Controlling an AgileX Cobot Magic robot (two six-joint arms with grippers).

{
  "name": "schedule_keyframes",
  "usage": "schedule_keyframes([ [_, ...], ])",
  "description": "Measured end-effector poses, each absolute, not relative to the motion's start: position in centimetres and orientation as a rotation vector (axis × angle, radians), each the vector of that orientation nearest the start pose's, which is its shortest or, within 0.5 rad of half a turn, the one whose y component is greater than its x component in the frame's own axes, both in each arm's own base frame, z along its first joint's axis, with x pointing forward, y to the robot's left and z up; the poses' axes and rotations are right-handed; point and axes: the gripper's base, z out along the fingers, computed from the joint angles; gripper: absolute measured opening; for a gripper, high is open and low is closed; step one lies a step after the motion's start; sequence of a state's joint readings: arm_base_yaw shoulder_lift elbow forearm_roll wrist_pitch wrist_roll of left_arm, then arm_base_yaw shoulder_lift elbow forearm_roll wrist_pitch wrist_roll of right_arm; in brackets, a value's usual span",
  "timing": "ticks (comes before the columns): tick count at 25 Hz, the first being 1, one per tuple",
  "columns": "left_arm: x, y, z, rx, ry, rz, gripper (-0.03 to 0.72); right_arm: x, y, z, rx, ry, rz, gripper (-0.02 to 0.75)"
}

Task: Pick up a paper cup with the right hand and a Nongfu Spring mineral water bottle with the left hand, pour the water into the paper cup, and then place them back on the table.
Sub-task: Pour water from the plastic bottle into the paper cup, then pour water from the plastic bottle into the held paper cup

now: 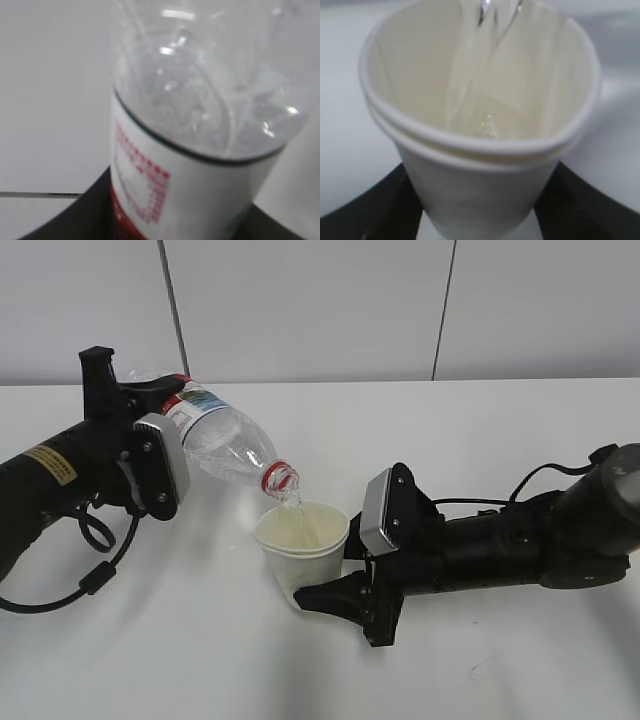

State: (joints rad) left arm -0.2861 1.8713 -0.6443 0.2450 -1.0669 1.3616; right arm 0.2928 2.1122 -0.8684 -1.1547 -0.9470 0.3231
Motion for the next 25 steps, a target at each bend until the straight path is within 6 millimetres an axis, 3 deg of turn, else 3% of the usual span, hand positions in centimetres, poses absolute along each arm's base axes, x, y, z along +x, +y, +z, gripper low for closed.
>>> schedule_keyframes([
  [25,31.49,-11.29,15.71,1.407,0.925,0.742,0.314,31.41,16.47,8.67,-1.28,1.632,0.722,0.458],
])
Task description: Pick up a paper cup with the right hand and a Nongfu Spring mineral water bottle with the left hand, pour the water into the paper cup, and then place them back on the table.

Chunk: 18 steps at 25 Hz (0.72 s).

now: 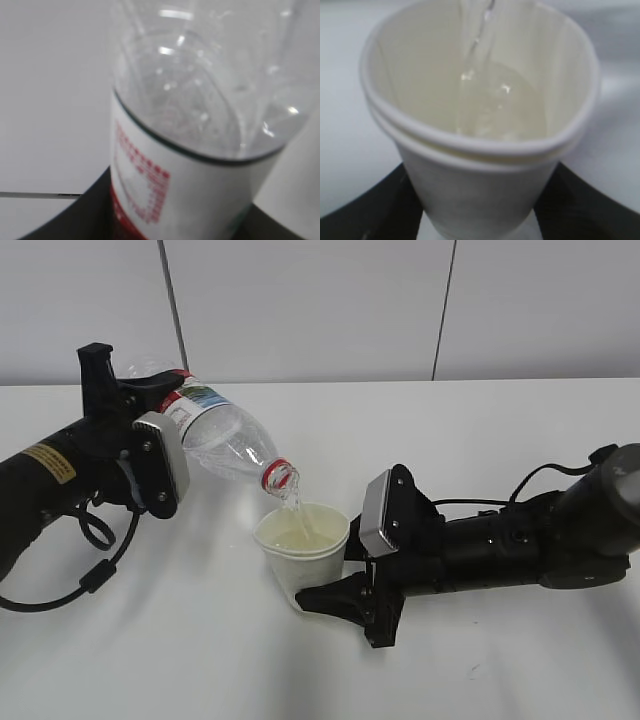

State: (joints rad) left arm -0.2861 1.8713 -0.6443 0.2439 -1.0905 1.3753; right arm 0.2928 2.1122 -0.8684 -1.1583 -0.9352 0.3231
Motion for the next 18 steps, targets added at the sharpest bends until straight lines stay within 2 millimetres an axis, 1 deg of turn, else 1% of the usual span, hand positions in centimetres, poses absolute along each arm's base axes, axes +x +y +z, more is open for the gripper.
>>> schedule_keyframes([
  [14,31.49,-11.3,15.73,1.405,0.923,0.743,0.314,31.47,16.45,8.66,-1.275,1.636,0.717,0.457],
  [18,31.46,-11.3,15.75,1.362,0.967,0.687,0.314,31.66,16.41,8.73,-1.267,1.623,0.692,0.457],
])
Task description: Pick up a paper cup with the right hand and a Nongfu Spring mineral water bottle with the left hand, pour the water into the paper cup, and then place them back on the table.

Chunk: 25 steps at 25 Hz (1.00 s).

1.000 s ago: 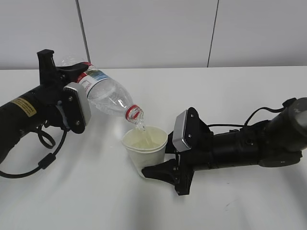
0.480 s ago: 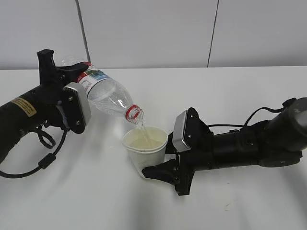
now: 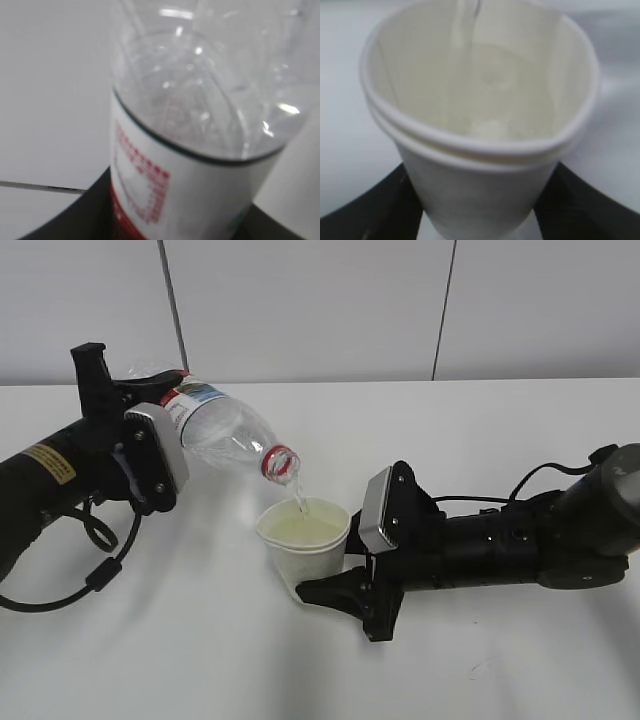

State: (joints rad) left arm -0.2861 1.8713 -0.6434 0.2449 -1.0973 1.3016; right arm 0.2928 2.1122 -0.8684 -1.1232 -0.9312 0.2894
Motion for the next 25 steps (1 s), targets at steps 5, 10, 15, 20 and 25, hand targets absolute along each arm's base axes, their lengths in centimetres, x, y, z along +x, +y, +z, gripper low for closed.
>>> schedule_keyframes([
  [5,31.2,-12.0,15.3,1.259,1.077,0.515,0.314,31.9,16.5,9.0,-1.247,1.586,0.677,0.457],
  [10,30.7,-13.3,14.4,1.116,1.236,0.25,0.314,32.6,16.5,9.9,-1.137,1.528,0.644,0.457],
  [15,30.6,-13.6,14.2,0.84,1.435,-0.067,0.313,33.6,16.0,10.4,-1.009,1.533,0.561,0.456],
  [20,30.6,-13.6,14.2,0.651,1.537,-0.253,0.313,35.1,14.9,10.8,-0.771,1.594,0.474,0.456],
  [25,30.5,-13.8,13.6,0.553,1.602,-0.395,0.312,35.9,14.0,11.1,-0.628,1.619,0.395,0.455],
])
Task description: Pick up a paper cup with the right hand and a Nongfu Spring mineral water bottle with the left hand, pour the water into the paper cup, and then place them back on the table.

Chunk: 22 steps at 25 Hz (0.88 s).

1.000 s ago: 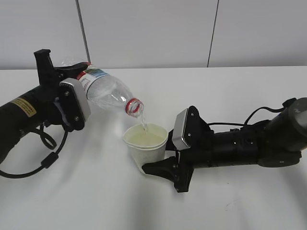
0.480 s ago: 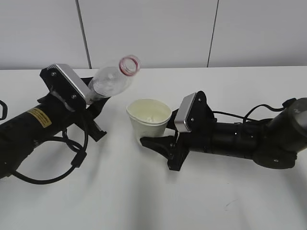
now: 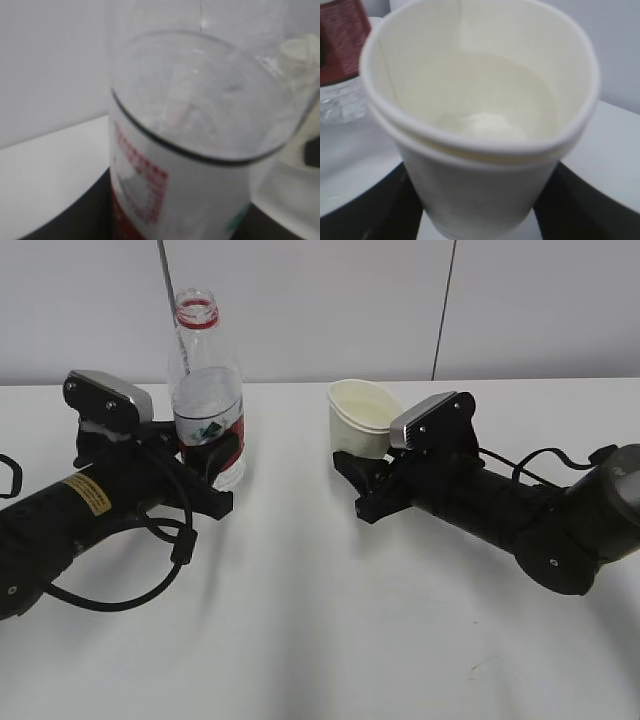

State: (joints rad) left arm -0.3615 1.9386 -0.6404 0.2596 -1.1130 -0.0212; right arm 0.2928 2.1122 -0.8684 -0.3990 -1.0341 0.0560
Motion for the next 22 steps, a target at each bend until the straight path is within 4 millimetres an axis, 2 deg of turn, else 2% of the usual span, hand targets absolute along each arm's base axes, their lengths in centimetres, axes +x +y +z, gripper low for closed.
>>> schedule_keyframes([
  [6,30.3,-14.0,10.5,0.561,1.705,-0.45,0.312,36.4,13.1,10.5,-0.512,1.695,0.336,0.455],
  [11,30.2,-14.0,9.0,0.563,1.751,-0.458,0.312,36.3,13.0,8.6,-0.506,1.74,0.335,0.455],
  [16,30.2,-14.0,8.7,0.56,1.754,-0.463,0.31,36.1,13.0,6.7,-0.51,1.756,0.348,0.455],
  [22,30.2,-14.1,8.7,0.566,1.744,-0.472,0.317,35.9,13.3,6.0,-0.545,1.759,0.366,0.454],
])
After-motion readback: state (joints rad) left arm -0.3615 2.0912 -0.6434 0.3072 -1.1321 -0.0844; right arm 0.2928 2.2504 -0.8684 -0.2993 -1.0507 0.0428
